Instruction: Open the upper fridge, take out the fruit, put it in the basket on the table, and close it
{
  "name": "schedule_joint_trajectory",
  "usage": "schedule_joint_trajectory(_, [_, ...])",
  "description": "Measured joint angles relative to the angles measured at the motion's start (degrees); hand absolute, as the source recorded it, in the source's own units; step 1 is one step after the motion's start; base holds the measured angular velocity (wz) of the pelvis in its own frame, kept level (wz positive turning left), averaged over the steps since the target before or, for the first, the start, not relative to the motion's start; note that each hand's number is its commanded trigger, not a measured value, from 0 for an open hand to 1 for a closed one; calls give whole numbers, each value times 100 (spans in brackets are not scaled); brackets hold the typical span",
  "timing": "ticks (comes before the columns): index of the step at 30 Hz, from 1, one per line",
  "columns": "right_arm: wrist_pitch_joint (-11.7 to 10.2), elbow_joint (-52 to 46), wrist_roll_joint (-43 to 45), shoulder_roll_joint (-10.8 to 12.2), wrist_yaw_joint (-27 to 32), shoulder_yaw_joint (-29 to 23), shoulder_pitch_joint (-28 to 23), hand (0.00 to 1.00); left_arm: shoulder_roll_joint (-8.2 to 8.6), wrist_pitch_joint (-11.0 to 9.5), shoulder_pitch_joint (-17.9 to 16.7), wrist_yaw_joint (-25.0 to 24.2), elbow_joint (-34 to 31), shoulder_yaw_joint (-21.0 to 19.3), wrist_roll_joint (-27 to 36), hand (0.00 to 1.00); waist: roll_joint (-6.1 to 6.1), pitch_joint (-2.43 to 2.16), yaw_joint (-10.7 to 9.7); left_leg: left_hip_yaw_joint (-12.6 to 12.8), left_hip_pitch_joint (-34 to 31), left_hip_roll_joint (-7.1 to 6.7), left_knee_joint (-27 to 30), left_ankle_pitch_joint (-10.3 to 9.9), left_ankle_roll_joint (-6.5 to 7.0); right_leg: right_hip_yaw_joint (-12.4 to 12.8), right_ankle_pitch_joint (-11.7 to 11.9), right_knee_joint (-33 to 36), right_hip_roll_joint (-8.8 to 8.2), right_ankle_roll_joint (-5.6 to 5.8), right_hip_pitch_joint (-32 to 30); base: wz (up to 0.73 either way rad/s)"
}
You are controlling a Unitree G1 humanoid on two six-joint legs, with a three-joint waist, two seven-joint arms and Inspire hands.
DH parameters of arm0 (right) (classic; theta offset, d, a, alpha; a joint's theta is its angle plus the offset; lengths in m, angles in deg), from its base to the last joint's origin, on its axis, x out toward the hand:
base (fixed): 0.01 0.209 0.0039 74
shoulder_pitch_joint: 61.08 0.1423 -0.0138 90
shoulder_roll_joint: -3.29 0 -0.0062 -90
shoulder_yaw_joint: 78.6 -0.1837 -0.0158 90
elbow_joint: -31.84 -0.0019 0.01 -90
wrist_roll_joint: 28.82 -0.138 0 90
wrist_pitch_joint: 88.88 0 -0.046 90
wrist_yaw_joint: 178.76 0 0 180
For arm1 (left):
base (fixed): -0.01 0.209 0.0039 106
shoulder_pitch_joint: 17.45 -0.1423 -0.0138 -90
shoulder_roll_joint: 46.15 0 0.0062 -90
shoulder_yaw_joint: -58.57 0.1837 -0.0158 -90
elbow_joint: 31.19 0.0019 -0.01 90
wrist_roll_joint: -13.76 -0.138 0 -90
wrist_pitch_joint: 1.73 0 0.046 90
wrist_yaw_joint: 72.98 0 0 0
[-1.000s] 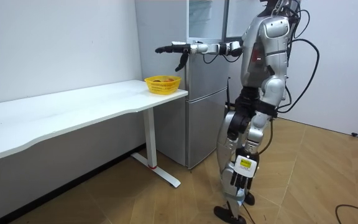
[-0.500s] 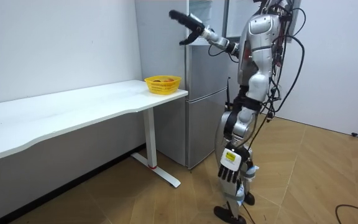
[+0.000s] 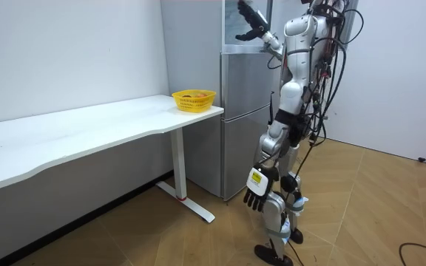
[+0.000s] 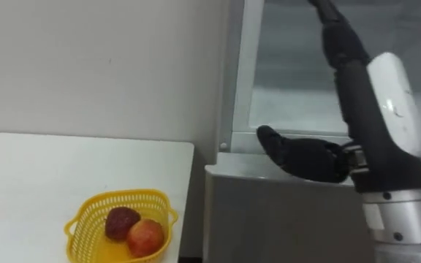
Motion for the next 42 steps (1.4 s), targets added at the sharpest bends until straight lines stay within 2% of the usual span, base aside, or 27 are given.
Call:
schedule_joint_trajectory(4, [-21, -19, -98, 134, 165, -292, -288, 0, 1, -1, 1, 14, 87, 1, 0, 0, -12, -1, -210, 56, 32, 3, -2, 0, 0, 133, 0, 6, 26, -1, -24, -9])
schedule_joint_trajectory(8, [-50, -23, -152, 191, 427, -429, -653, 0, 3, 7, -53, 49, 67, 101, -1, 0, 16, 18, -387, 91, 53, 4, -3, 0, 0, 145, 0, 0, 22, -1, -36, -4])
schedule_joint_trajectory(10, [-84, -8, -168, 249, 503, -431, -902, 0, 6, 8, -47, 63, 58, 197, 5, 0, 37, 20, -401, 105, 53, 9, -2, -1, 0, 149, 1, 0, 22, -2, -39, -3])
schedule_joint_trajectory(12, [-77, 4, -169, 330, 519, -430, -1136, 0, 8, 11, -43, 64, 32, 337, 52, 0, 72, -5, -442, 107, 17, 9, 0, -3, 1, 150, 1, 8, 23, -2, -75, 0])
schedule_joint_trajectory(15, [-74, 29, -167, 336, 526, -427, -1302, 0, 27, 12, -37, 63, 27, 455, 76, 0, 186, -24, -503, 131, -22, 10, -4, -4, 3, 166, 9, 24, 27, -1, -136, -4])
schedule_joint_trajectory(21, [-75, 128, -174, 337, 563, -411, -1454, 0, 49, 25, -69, 100, 78, 495, 172, 0, 284, -29, -527, 166, -17, 14, -37, -3, 3, 217, 9, 20, 42, -2, -163, -3])
schedule_joint_trajectory(22, [-75, 199, -169, 343, 593, -396, -1578, 0, 62, 28, -94, 141, 70, 513, 228, 0, 259, -17, -534, 166, -13, 14, -37, -3, 2, 213, 9, 21, 41, -2, -153, 0])
schedule_joint_trajectory(23, [-74, 334, -140, 362, 632, -379, -1678, 0, 73, 47, -92, 176, 28, 557, 226, 0, 273, -28, -531, 167, -12, 12, -38, -3, 2, 229, 9, 28, 41, -2, -143, 0])
schedule_joint_trajectory(27, [1, 722, 155, 518, 695, -379, -1846, 0, 122, 133, -47, 179, -23, 561, 216, 0, 217, 8, -516, 171, -16, 11, -59, -3, 2, 228, 9, 25, 37, -2, -163, 0])
schedule_joint_trajectory(30, [58, 745, 215, 561, 742, -380, -1939, 0, 126, 138, 13, 179, -59, 562, 223, 0, 215, 16, -521, 186, -40, 10, -72, -3, 2, 227, 8, 26, 42, -2, -199, -1])
schedule_joint_trajectory(36, [57, 747, 211, 562, 980, -381, -2050, 0, 126, 156, 5, 153, -81, 563, 224, 0, 211, 11, -530, 313, -21, 12, -72, -3, 2, 300, 8, 20, 44, 0, -210, -8])
schedule_joint_trajectory(39, [57, 750, 114, 576, 1039, -392, -2230, 0, 129, 199, 4, 150, -77, 563, 223, 0, 216, -8, -542, 418, -13, 15, -71, -3, 2, 327, 8, 12, 43, 2, -214, -5])
schedule_joint_trajectory(42, [56, 768, 73, 693, 1094, -403, -2403, 0, 136, 226, -32, 148, -83, 566, 224, 0, 231, -13, -574, 479, -15, 18, -71, -3, 2, 362, 7, 12, 44, 3, -232, -7])
